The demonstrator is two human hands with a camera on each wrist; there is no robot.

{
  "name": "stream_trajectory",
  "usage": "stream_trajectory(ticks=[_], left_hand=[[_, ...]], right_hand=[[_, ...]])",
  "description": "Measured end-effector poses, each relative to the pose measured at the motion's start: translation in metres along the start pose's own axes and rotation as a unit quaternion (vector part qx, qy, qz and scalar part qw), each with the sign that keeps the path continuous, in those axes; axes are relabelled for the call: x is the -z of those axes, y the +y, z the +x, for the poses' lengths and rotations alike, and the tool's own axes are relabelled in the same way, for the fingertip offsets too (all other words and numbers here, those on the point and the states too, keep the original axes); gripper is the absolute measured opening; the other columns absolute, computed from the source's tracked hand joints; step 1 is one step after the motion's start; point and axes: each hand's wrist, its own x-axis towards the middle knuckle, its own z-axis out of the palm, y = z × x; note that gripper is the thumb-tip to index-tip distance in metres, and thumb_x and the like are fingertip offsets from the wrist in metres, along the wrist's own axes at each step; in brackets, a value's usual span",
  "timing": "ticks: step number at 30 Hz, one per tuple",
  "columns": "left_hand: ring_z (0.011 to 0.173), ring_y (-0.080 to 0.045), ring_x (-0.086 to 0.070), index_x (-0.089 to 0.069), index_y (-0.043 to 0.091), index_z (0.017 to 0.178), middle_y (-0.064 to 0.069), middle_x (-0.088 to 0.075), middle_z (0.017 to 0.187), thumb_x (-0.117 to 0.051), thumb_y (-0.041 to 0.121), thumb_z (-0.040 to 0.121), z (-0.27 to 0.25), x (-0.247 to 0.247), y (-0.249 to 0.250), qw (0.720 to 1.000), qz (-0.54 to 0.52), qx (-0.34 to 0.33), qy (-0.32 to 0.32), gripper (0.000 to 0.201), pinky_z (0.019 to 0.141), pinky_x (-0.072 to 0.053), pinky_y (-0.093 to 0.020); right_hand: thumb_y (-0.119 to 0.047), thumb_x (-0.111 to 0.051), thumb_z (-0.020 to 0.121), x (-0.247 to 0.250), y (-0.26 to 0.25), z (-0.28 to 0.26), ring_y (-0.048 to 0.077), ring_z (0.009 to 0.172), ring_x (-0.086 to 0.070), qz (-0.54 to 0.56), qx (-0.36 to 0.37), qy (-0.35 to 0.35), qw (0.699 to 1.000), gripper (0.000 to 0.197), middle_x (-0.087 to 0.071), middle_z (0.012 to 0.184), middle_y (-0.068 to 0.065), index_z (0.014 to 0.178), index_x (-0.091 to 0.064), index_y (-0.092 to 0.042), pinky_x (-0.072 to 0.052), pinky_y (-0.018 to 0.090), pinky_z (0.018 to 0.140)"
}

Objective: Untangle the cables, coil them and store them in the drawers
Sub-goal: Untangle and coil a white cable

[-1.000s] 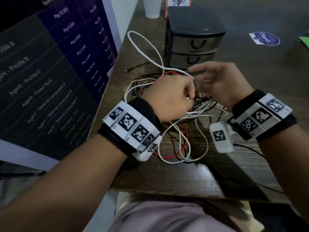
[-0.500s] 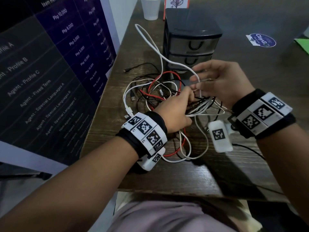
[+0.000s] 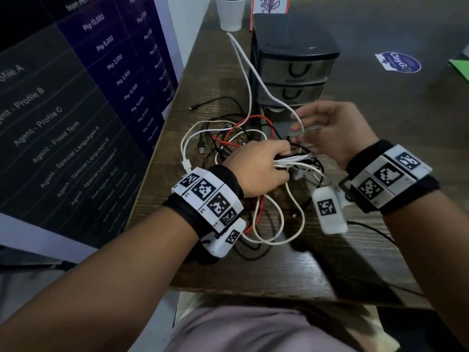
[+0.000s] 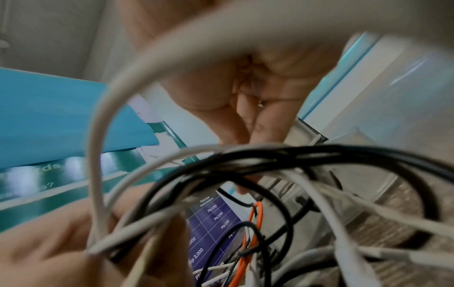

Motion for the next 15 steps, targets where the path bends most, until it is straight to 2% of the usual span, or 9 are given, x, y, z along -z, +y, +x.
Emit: stream_trajectory(ticks=[2,3,5,7,8,10,12,15], left_hand=[[0.079,-0.019,-0.059,-0.047,0.033,0.069,0.008,-0.060,0.075,-0.066,0.029,0.078,-0.001,0.001,-0.002,1.000,-0.017,0.005,0.021,0.021,0.077,-0.050,-0.040],[0.080,-0.018,-0.060,-0.052,0.033,0.071,0.009,-0.062,0.077,-0.069,0.030,0.079,-0.002,0.002,-0.003,0.999,-0.026,0.006,0.031,0.019,0.078,-0.050,-0.039],[0.086,-0.013,-0.063,-0.066,0.030,0.084,0.010,-0.068,0.087,-0.075,0.034,0.079,-0.002,0.004,-0.005,0.997,-0.049,0.005,0.052,0.011,0.082,-0.050,-0.036],[0.090,-0.007,-0.064,-0.072,0.026,0.097,0.011,-0.071,0.094,-0.079,0.031,0.077,-0.003,0.008,-0.005,0.996,-0.061,-0.005,0.066,0.022,0.085,-0.050,-0.032],[0.089,-0.004,-0.064,-0.073,0.023,0.097,0.011,-0.071,0.093,-0.081,0.028,0.076,-0.003,0.010,-0.006,0.995,-0.069,-0.010,0.073,0.023,0.084,-0.050,-0.029],[0.083,-0.001,-0.063,-0.072,0.020,0.090,0.010,-0.071,0.088,-0.084,0.022,0.073,-0.003,0.015,-0.006,0.992,-0.092,-0.019,0.086,0.021,0.079,-0.050,-0.023],[0.081,0.001,-0.063,-0.070,0.018,0.086,0.009,-0.070,0.085,-0.085,0.020,0.072,-0.003,0.016,-0.006,0.991,-0.099,-0.025,0.091,0.020,0.075,-0.048,-0.017],[0.078,0.004,-0.059,-0.067,0.018,0.082,0.012,-0.067,0.080,-0.086,0.022,0.071,-0.004,0.017,-0.005,0.992,-0.086,-0.022,0.092,0.023,0.067,-0.041,-0.010]], right_hand=[[0.015,-0.064,0.084,0.000,-0.002,0.000,0.011,0.065,-0.070,-0.007,0.018,0.001,1.000,0.033,-0.072,0.088,0.004,0.096,-0.066,-0.016,-0.050,0.019,0.048],[0.010,-0.067,0.084,0.000,-0.003,0.000,0.012,0.068,-0.071,-0.013,0.026,0.001,1.000,0.029,-0.073,0.088,0.003,0.096,-0.066,-0.017,-0.051,0.020,0.050],[-0.006,-0.073,0.085,0.003,-0.003,0.001,0.013,0.071,-0.071,-0.034,0.031,0.005,0.999,0.019,-0.074,0.087,0.003,0.095,-0.068,-0.021,-0.054,0.023,0.057],[-0.021,-0.076,0.085,0.007,0.000,0.002,0.011,0.069,-0.069,-0.081,0.026,0.002,0.996,0.014,-0.074,0.086,0.000,0.096,-0.069,-0.025,-0.057,0.027,0.066],[-0.022,-0.076,0.085,0.008,0.000,0.001,0.009,0.069,-0.068,-0.108,0.023,-0.010,0.994,0.016,-0.074,0.084,-0.002,0.099,-0.069,-0.026,-0.056,0.026,0.068],[-0.011,-0.072,0.087,0.009,0.001,0.000,0.008,0.069,-0.067,-0.126,0.017,-0.048,0.991,0.028,-0.073,0.082,-0.006,0.109,-0.066,-0.027,-0.055,0.023,0.066],[0.004,-0.066,0.087,0.010,0.001,-0.003,0.010,0.072,-0.068,-0.100,0.016,-0.083,0.991,0.040,-0.073,0.083,-0.005,0.115,-0.063,-0.025,-0.056,0.025,0.066],[0.014,-0.064,0.085,0.014,0.002,-0.004,0.012,0.074,-0.069,-0.067,0.030,-0.090,0.993,0.049,-0.074,0.090,0.000,0.111,-0.064,-0.028,-0.058,0.026,0.066]])
